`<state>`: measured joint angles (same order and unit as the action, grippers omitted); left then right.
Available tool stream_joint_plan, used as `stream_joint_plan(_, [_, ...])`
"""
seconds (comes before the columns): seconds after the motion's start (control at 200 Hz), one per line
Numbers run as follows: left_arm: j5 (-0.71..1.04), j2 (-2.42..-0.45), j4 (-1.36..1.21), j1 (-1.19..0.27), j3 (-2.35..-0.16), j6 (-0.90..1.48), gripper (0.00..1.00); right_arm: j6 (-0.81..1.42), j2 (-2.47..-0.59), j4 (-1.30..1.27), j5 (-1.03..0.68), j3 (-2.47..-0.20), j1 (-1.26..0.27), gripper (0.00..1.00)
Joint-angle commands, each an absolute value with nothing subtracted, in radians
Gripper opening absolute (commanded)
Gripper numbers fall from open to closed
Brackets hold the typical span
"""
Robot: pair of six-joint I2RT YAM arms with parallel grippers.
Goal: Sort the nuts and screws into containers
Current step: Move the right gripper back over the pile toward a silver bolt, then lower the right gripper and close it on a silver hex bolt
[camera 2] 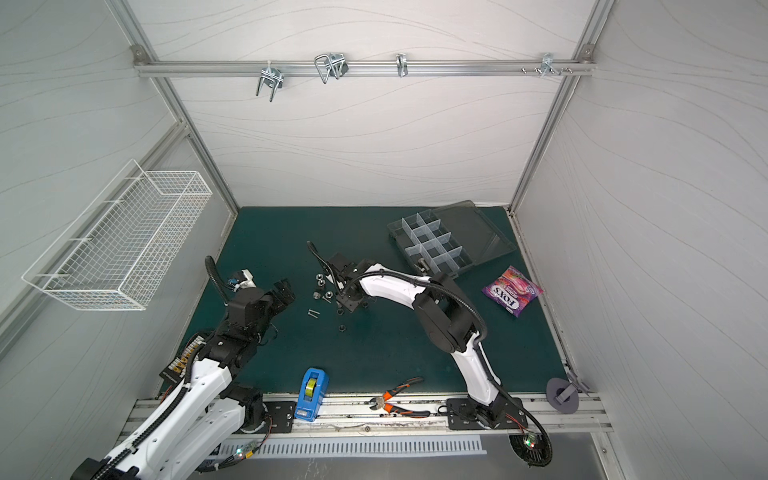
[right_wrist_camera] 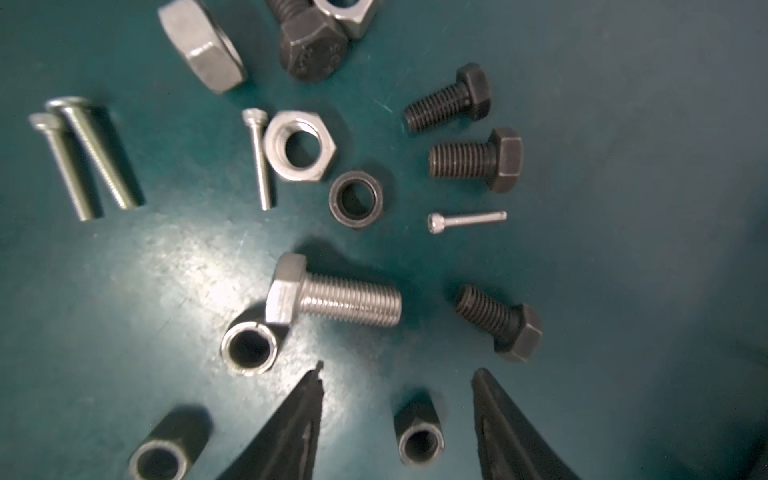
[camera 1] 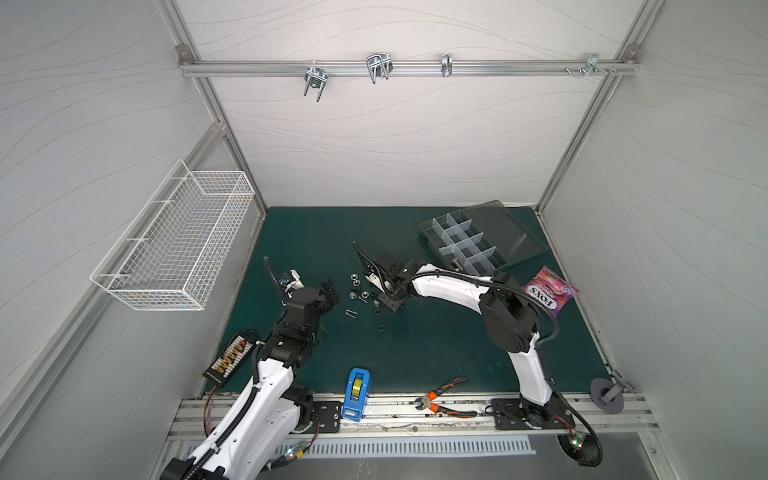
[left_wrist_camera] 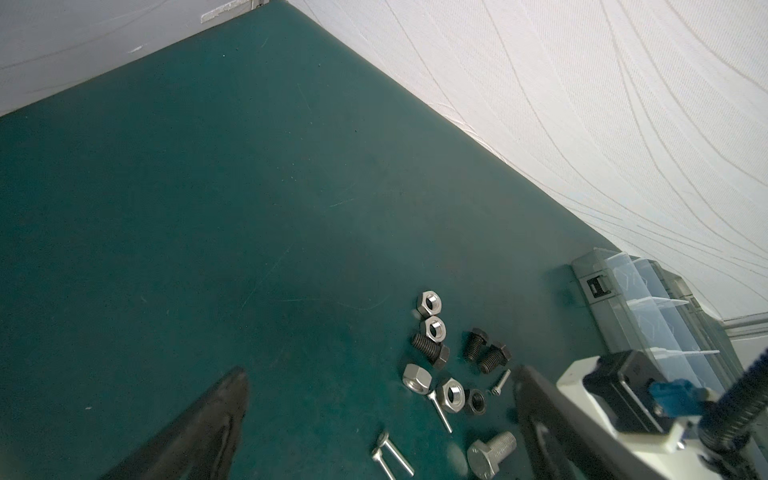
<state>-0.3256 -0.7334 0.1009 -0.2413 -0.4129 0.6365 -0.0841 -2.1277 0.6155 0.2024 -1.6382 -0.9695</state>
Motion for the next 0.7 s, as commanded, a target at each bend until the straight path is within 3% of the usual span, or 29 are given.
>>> stream_joint_plan(0.0, [-0.34, -0.72, 0.091, -0.242, -0.449, 0.651, 1.0, -0.119, -2.159, 0.624, 0.199, -1.665, -0.98, 0.59])
stream_joint_plan(0.45, [-0.342, -0.716, 0.091, -0.242, -0.448, 0.653, 1.0, -0.158, -2.236, 0.632, 0.24, -1.729, -1.024, 0.59])
stream_joint_plan(0.695, [-0.339, -0.711, 0.091, -0.242, -0.445, 0.656, 1.0, -0.192, -2.275, 0.651, 0.231, -1.782, -1.024, 0.53])
